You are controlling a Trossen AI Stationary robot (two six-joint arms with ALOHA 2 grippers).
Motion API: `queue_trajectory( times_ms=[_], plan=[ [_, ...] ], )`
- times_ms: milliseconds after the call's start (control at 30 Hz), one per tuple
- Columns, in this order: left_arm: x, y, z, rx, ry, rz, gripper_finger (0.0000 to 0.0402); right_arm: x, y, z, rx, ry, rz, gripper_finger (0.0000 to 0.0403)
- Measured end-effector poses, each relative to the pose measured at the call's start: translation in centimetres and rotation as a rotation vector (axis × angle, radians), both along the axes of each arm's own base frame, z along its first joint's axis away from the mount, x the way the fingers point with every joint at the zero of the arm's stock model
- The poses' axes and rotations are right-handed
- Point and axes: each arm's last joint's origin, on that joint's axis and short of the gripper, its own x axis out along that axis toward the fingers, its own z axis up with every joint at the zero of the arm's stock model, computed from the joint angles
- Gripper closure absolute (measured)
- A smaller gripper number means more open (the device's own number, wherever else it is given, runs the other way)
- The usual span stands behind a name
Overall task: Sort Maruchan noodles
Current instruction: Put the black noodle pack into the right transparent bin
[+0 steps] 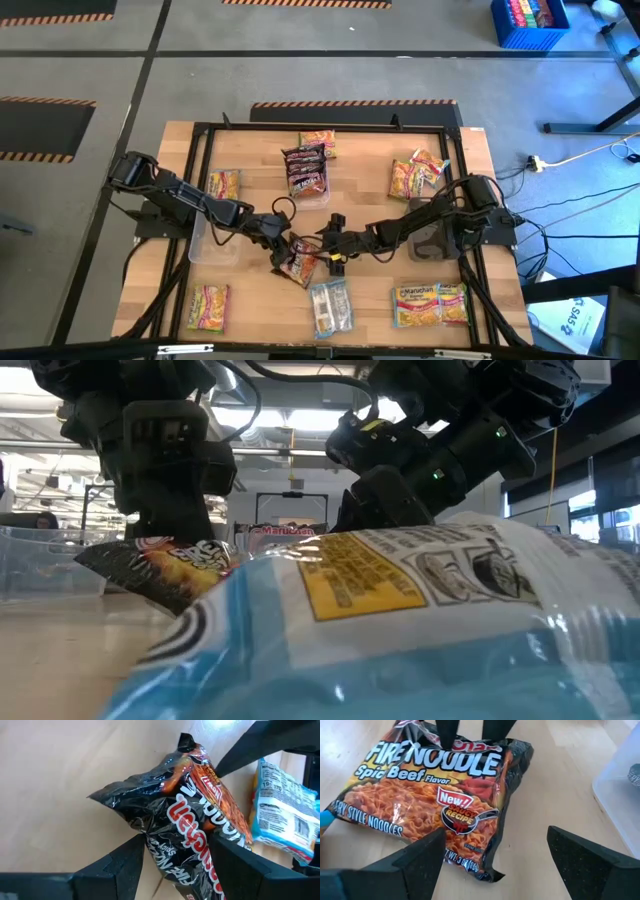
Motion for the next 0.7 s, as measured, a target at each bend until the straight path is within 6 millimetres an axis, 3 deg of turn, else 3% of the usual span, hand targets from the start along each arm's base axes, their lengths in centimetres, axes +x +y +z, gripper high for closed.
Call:
queue_trajectory(
  times_ms=[433, 700],
  plan=[
    [-0.3, -0.4, 1.0, -0.11, -0.016, -0.075, 0.0183, -0.1, 0.0, -0.1, 0.001, 0.009, -0.007, 0.007],
    [-0.7, -1.8, 1.1, -0.123, -0.005, -0.045, 0.0183, -0.2, -0.1, -0.6, -0.009, 0.036, -0.007, 0.007]
  ],
)
